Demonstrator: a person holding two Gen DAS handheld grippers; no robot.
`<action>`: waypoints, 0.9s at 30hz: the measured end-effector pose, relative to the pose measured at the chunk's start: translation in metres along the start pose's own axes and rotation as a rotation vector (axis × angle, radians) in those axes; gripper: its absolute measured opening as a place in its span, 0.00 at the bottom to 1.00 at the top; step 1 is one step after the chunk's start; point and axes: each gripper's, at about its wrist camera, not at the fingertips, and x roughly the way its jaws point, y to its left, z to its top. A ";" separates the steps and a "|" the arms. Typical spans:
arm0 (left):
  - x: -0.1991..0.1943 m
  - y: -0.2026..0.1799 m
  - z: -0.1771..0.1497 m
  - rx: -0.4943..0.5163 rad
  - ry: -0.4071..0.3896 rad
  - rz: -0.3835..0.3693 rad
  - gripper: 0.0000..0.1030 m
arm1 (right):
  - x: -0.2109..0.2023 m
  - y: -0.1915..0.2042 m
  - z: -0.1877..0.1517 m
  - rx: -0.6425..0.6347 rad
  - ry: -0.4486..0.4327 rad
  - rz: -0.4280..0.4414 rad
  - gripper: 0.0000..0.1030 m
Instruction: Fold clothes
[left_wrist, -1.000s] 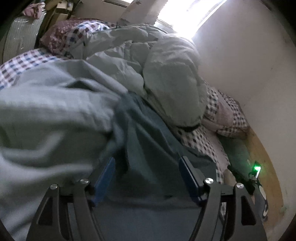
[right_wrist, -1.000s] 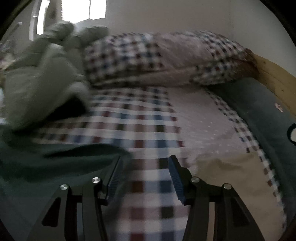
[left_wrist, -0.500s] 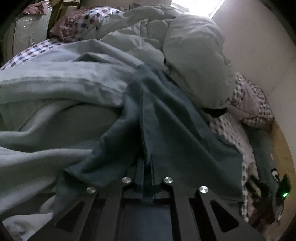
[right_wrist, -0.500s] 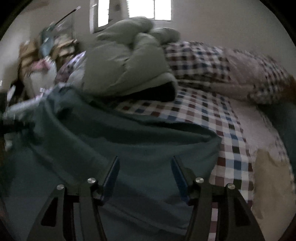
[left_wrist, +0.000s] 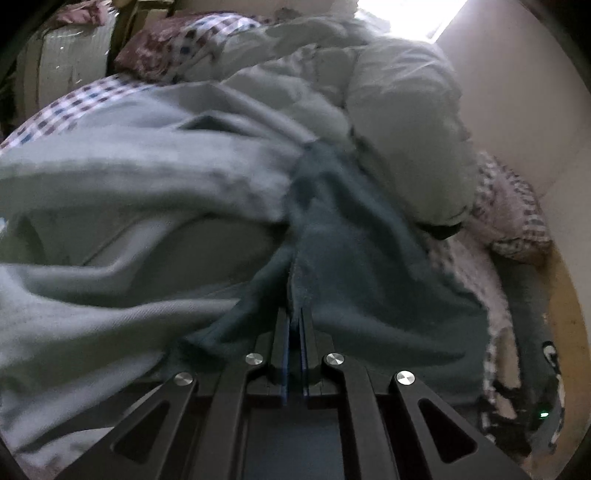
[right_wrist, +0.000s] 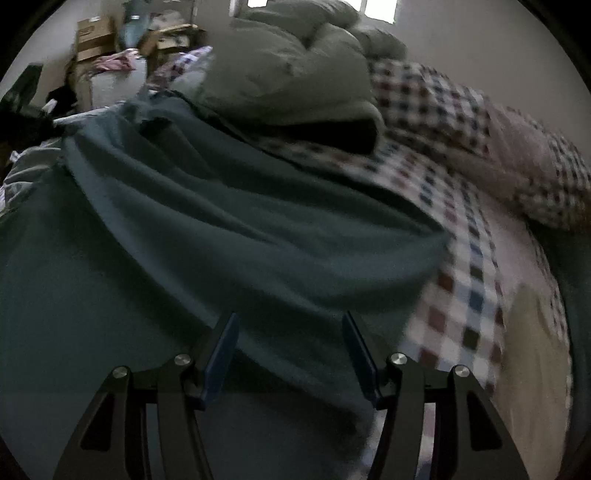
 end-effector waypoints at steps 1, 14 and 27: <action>-0.001 0.001 -0.002 0.013 -0.009 0.013 0.05 | -0.003 -0.006 -0.005 0.015 0.014 -0.017 0.60; -0.100 -0.001 -0.039 0.105 -0.170 -0.017 0.68 | -0.137 -0.025 -0.096 0.328 0.009 -0.068 0.62; -0.241 -0.007 -0.162 0.127 -0.252 -0.231 0.81 | -0.221 0.138 -0.218 0.401 0.092 0.085 0.62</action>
